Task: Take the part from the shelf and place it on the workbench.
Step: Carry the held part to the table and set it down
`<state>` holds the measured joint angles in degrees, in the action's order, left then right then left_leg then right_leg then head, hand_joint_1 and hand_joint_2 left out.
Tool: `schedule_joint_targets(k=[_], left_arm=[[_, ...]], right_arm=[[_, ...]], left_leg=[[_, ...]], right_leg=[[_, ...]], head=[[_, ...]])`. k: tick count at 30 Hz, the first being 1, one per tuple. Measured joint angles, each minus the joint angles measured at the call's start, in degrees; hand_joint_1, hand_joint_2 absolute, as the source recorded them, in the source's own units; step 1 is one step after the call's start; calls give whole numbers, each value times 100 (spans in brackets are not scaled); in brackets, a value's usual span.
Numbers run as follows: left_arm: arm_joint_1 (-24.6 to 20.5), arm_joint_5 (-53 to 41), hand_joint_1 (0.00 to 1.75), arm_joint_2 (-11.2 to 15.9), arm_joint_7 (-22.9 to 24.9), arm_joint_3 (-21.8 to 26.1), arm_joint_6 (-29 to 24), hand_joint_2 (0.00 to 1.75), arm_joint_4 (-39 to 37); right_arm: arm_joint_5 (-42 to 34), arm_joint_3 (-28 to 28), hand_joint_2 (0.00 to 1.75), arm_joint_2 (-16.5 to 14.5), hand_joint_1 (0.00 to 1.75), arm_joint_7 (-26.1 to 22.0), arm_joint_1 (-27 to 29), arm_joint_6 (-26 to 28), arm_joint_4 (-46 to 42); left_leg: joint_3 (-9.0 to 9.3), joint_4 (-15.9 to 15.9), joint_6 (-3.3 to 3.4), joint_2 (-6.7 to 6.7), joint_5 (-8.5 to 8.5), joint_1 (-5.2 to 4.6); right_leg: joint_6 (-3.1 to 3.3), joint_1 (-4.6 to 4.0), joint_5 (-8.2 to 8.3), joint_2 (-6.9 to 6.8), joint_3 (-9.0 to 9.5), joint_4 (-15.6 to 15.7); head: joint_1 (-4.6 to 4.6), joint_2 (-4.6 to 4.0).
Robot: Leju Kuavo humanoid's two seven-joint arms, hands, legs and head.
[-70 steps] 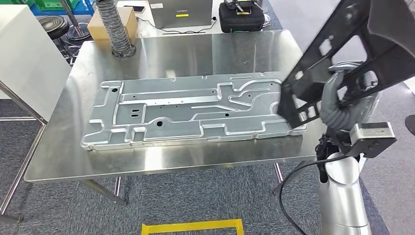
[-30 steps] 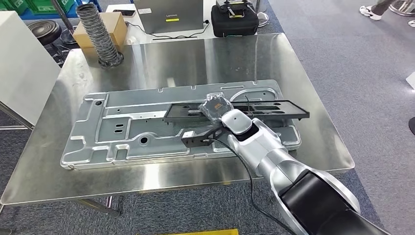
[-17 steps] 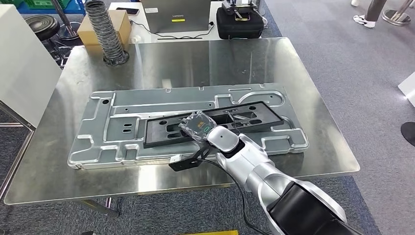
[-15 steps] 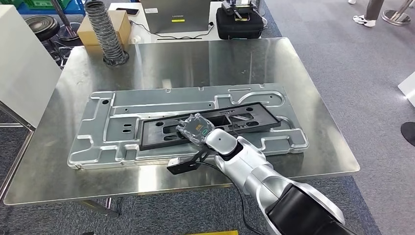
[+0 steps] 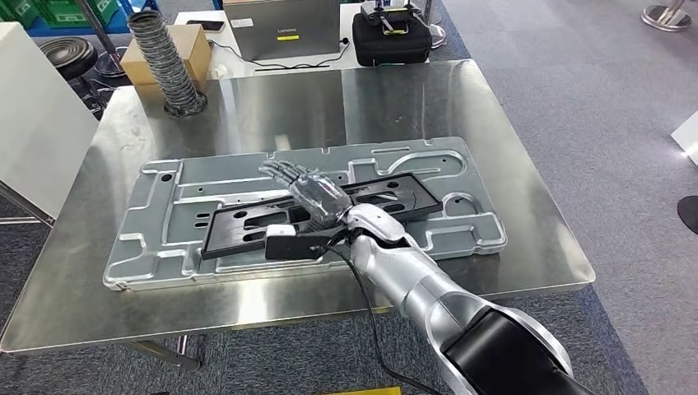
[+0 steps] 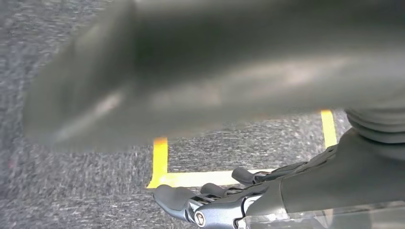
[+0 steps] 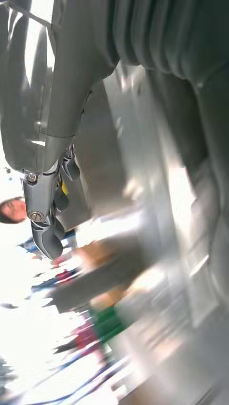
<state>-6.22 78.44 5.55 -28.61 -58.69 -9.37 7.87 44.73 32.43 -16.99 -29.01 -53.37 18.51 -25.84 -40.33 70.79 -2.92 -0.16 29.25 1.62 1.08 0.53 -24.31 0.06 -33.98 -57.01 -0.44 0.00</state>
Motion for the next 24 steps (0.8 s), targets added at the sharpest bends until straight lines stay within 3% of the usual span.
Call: schedule_joint_targets(k=[2,4,6,8,10,12,13,14,15,17,19,22,24], left_arm=[[18,95,0,3,-79,1,35,0,0],[43,150,0,2,-123,1,56,0,0],[72,198,0,1,-147,1,77,0,0],[84,284,0,1,-187,2,108,0,0],[94,386,0,1,-229,3,159,0,0],[122,479,0,1,-267,3,238,0,0],[142,520,0,0,-290,3,281,0,0],[164,560,0,-1,-314,3,321,0,0],[183,590,0,-4,-336,3,354,0,-1],[208,653,0,-28,-371,3,399,0,-2],[227,727,0,-59,-386,3,417,0,-5],[265,819,0,-70,-388,2,414,0,-12],[274,856,0,-76,-394,2,406,0,-19]], right_arm=[[-789,-420,0,59,0,-57,62,-157,-618],[-1161,-712,0,148,0,37,94,-261,-1188],[-1311,-861,0,246,0,18,191,-78,-1662],[-1582,-1020,0,407,0,-15,405,445,-2332],[-1924,-1271,0,645,0,35,697,1066,-3240],[-2091,-1626,0,898,0,21,1131,1599,-4250],[-2098,-1861,0,1014,0,-78,1432,1812,-4800],[-2102,-2130,0,1116,0,-232,1774,1979,-5349],[-2141,-2429,0,1195,0,-420,2139,2091,-5885],[-2389,-3082,0,1306,0,-770,2906,2163,-6816],[-2781,-3747,0,1373,0,-973,3674,2168,-7498],[-3287,-4577,0,1459,0,-1029,4669,2146,-8027],[-3460,-4971,0,1503,0,-1029,5184,2127,-8146]], left_leg=[[389,-802,-30,-2,-335,30],[580,-1200,27,-20,-421,26],[579,-1203,135,-34,-416,4],[577,-1219,230,-34,-436,-4],[576,-1233,311,-40,-447,-9],[574,-1232,352,-61,-439,-32],[577,-1231,364,-77,-435,-47],[582,-1231,376,-93,-429,-64],[591,-1230,385,-107,-426,-83],[610,-1228,393,-124,-420,-114],[615,-1227,374,-135,-412,-124],[622,-1233,309,-119,-397,-124],[580,-1057,255,-87,-185,-136]], right_leg=[[-69,8,-53,4,-14,-78],[-139,-9,-82,6,-39,-129],[-194,-10,-73,9,-45,-119],[-256,14,-158,8,-75,-216],[-301,24,-466,5,-297,-734],[-312,19,-808,4,-669,-1510],[-304,14,-862,5,-790,-1741],[-282,4,-808,6,-808,-1754],[-245,-13,-657,6,-709,-1532],[-125,-74,-285,-5,-314,-713],[-51,-132,-89,-27,-60,-174],[-44,-133,-23,-32,-20,-45],[-15,-85,48,-49,-2,55]], head=[[-11,-1],[-13,-1],[-6,0],[-3,-1],[2,-1],[2,0],[4,-1],[6,-1],[7,-1],[4,-1],[14,-1],[41,-1],[31,-1]])
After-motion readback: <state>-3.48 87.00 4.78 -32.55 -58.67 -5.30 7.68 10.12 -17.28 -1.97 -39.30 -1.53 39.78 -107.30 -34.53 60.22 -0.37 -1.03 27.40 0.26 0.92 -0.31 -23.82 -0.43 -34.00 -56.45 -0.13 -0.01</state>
